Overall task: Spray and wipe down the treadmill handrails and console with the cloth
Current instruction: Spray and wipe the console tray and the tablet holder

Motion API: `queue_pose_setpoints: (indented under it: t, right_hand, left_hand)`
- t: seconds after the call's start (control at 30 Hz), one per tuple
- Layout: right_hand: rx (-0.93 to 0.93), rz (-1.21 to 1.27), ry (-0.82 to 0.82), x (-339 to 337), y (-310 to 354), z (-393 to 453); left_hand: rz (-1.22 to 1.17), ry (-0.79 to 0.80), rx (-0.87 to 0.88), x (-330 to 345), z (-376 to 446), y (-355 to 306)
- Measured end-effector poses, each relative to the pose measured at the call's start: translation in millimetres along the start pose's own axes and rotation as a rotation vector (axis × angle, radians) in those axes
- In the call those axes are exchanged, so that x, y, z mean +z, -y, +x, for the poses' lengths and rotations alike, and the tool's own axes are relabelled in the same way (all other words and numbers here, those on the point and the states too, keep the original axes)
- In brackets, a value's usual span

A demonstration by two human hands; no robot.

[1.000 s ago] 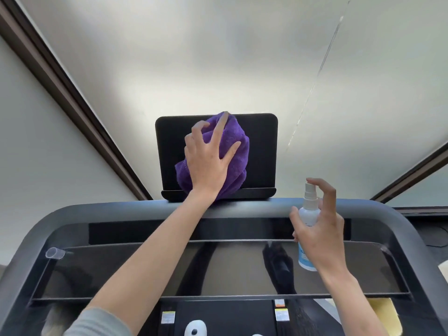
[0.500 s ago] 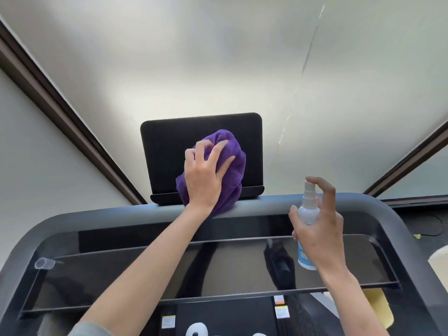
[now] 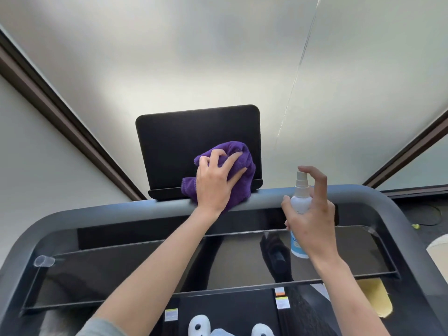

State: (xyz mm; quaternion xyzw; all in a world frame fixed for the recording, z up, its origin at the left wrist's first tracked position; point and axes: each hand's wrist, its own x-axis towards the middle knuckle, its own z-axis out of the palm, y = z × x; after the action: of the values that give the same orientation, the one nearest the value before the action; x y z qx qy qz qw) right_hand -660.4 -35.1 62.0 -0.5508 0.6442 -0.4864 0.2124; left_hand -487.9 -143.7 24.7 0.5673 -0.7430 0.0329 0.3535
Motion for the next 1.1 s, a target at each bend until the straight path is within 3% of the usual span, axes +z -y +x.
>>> queue_pose_setpoints:
  t: [0.17,0.3,0.43,0.53,0.63,0.73,0.9,1.1]
  right_hand:
    - [0.003,-0.009,-0.008,-1,-1,5]
    - [0.000,-0.016,0.006,2,-2,0]
    - [-0.004,-0.020,0.009,1,-2,-4]
    - [-0.009,-0.019,-0.016,-7,-2,-3]
    - [-0.013,-0.029,-0.054,-17,-6,-2]
    - [0.003,-0.030,-0.066,-20,-8,-4]
    - [-0.011,-0.028,-0.021,-9,-5,-11]
    - [-0.036,-0.028,0.052,3,2,-9]
  left_hand:
    - [0.006,-0.183,0.046,0,54,-19]
    - [0.136,-0.011,0.069,26,68,-34]
    - [0.050,-0.016,0.103,28,39,-21]
    - [-0.006,0.080,0.088,13,12,-12]
    - [-0.132,0.035,-0.043,-6,-1,-1]
    - [-0.126,-0.037,-0.051,-11,-9,-2]
    - [0.106,0.215,-0.134,27,-24,-43]
    - [0.106,0.101,-0.058,24,-29,-1]
